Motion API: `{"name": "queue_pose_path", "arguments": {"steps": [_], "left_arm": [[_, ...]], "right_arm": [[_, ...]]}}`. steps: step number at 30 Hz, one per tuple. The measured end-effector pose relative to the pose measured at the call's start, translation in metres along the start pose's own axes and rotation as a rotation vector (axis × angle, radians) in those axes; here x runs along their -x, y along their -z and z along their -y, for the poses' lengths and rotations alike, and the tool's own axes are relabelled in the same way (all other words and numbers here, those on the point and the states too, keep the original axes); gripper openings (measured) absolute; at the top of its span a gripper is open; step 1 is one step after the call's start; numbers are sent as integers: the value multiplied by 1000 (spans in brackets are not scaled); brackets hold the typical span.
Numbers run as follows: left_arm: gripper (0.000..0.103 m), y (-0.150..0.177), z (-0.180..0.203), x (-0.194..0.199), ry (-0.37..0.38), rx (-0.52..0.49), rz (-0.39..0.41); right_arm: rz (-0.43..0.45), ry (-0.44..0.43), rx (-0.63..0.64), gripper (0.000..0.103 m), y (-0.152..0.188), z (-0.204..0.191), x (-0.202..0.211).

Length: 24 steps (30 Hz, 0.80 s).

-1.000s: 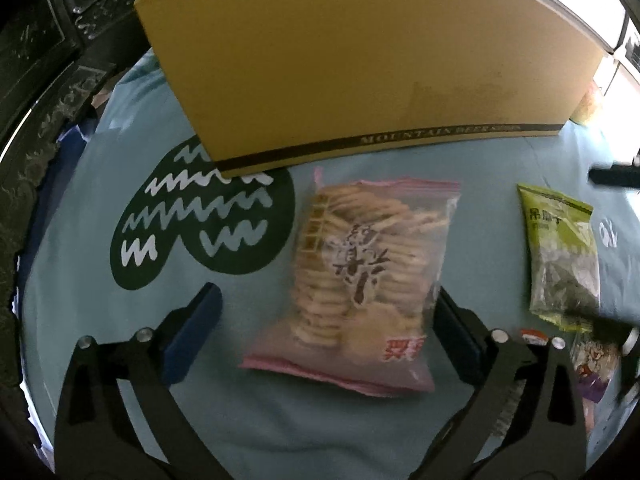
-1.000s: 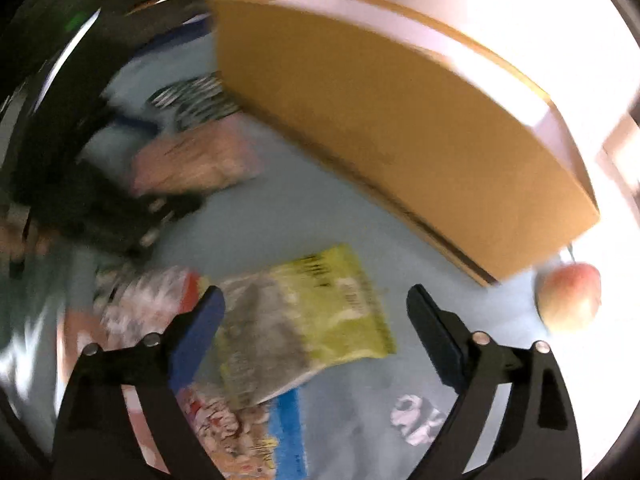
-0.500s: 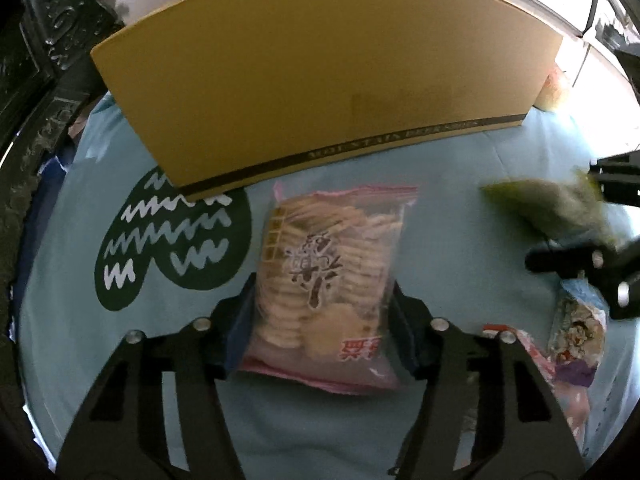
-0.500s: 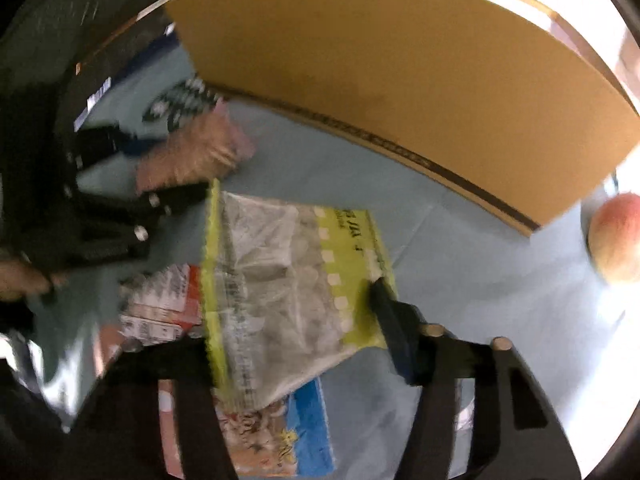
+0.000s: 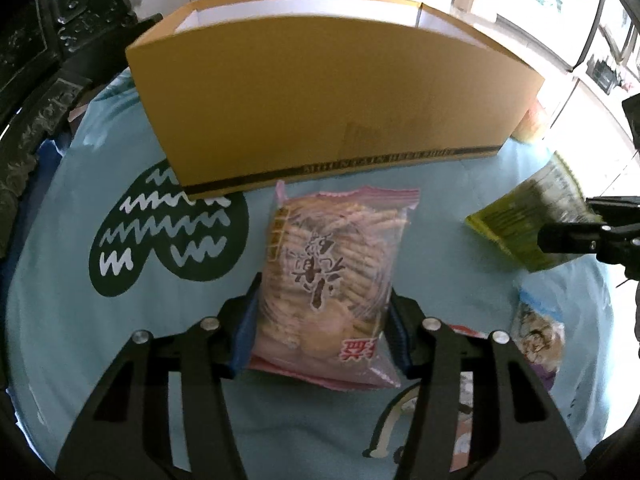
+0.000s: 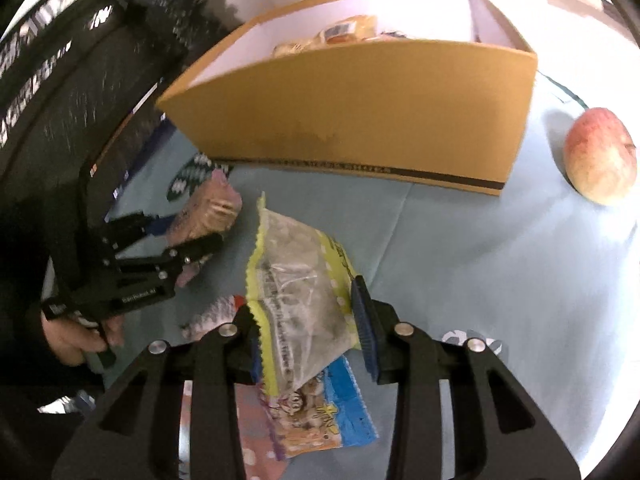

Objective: Organize snacks
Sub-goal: 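Grasp pink rice cracker bag with left tool while right tool grasps green seed bag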

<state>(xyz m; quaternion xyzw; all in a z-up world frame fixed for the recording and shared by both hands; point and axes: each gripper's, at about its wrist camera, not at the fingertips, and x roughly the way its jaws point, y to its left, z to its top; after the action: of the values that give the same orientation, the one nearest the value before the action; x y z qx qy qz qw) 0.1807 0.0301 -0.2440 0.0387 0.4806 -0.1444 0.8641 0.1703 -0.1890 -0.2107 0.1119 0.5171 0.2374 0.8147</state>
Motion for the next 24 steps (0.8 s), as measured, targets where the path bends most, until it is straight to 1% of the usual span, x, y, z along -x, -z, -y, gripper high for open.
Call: {"name": "queue_pose_path", "arguments": {"steps": [4,5,7,8,9,10,11,12,13,14,15,16,17,18,20,22,23,24], "left_arm": [[54,-4,-5,14,-2,12,32],[54,-3,-1,18,-3,14,37],[54,-1,0,21,-9,9,35],[54,1,-1,19,-25,4,23],[54,4,0,16,-32,6,11],[54,5,-1,14,-43,12,-1],[54,7,-2,12,-51,21,-12],[54,9,-4,10,-50,28,-20],[54,11,-6,9,-42,38,-34],[54,12,-6,8,-43,39,-42],[54,14,-7,7,-50,35,-47],[54,15,-9,8,-55,38,-45],[54,16,-13,10,-60,49,-43],[54,16,-15,10,-62,58,-41],[54,17,-20,11,-66,74,-39],[54,17,-22,10,-68,79,-41],[54,18,-21,9,-66,82,-42],[54,18,-20,8,-64,80,-44]], "right_arm": [[38,-39,-9,37,2,-9,8],[41,-39,-4,37,2,-11,8],[36,-27,4,37,4,-12,10],[34,-13,20,37,4,-14,8],[27,26,51,37,5,-18,6],[13,50,82,41,1,-30,-11],[-8,71,113,47,3,-34,-16],[-54,108,149,65,6,-40,-26],[-87,115,167,72,9,-44,-34],[-118,102,179,72,12,-48,-42],[-156,55,182,72,17,-51,-49],[-162,35,187,72,19,-53,-50],[-152,35,197,72,20,-55,-49],[-125,71,206,72,19,-53,-46],[-112,111,190,75,15,-46,-46],[-117,143,190,80,13,-42,-49],[-118,165,213,84,13,-45,-51],[-117,185,257,89,15,-50,-54]]}}
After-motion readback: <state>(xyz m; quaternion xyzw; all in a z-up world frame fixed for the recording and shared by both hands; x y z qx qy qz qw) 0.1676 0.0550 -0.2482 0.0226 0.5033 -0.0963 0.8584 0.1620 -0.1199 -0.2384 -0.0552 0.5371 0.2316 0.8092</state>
